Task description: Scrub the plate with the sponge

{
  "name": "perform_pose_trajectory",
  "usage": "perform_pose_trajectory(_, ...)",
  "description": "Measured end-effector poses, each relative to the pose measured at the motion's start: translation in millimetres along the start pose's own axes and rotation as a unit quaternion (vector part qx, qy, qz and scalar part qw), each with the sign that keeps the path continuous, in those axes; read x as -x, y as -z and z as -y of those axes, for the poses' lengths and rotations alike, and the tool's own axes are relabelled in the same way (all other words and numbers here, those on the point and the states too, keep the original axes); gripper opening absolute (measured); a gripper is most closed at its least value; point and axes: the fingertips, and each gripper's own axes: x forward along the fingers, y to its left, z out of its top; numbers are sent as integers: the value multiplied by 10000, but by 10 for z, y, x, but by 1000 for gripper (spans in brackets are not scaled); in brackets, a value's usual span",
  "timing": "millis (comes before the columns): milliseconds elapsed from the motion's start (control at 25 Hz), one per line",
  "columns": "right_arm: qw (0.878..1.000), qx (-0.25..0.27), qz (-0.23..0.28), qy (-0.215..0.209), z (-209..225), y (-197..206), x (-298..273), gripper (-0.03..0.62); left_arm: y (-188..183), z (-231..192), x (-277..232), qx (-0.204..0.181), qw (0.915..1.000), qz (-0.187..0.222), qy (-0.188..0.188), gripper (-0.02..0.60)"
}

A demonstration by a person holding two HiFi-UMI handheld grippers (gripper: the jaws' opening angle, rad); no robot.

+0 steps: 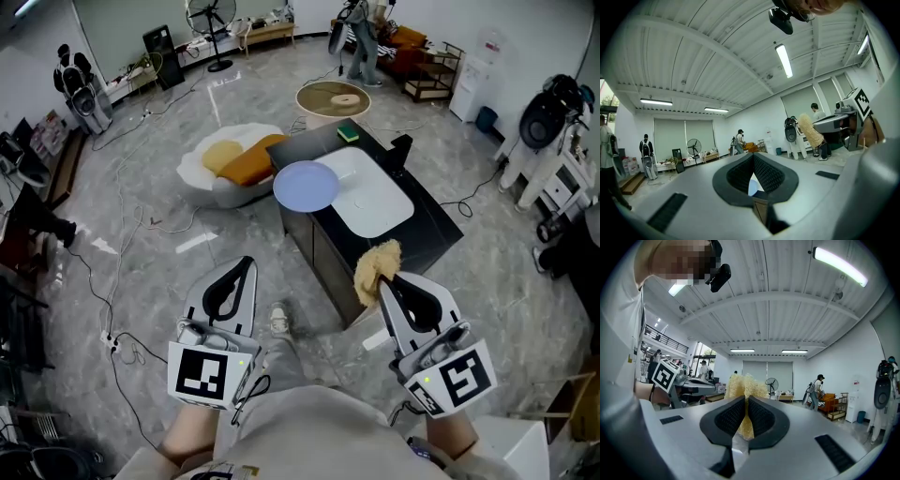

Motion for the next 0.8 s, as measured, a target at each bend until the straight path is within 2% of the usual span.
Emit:
perform_pose_trajectory(160, 9999, -18, -116, -16, 102, 102, -317, 46, 153, -186, -241, 61, 9998, -178, 72, 18)
perform_pose_trajectory(320, 9996, -103, -258, -32, 255, 233, -728, 46, 290, -450, -603, 164, 9997, -111, 116, 18)
perform_pose_trajectory(520, 9984, -240, -515, 0, 484, 386, -1323, 46, 580, -763, -1151, 287, 9979, -426, 397, 19)
perform_pose_trajectory(800, 9948, -448, -909, 64, 835, 592, -2338, 46, 899, -1411, -1978, 431, 9935, -809, 680, 20)
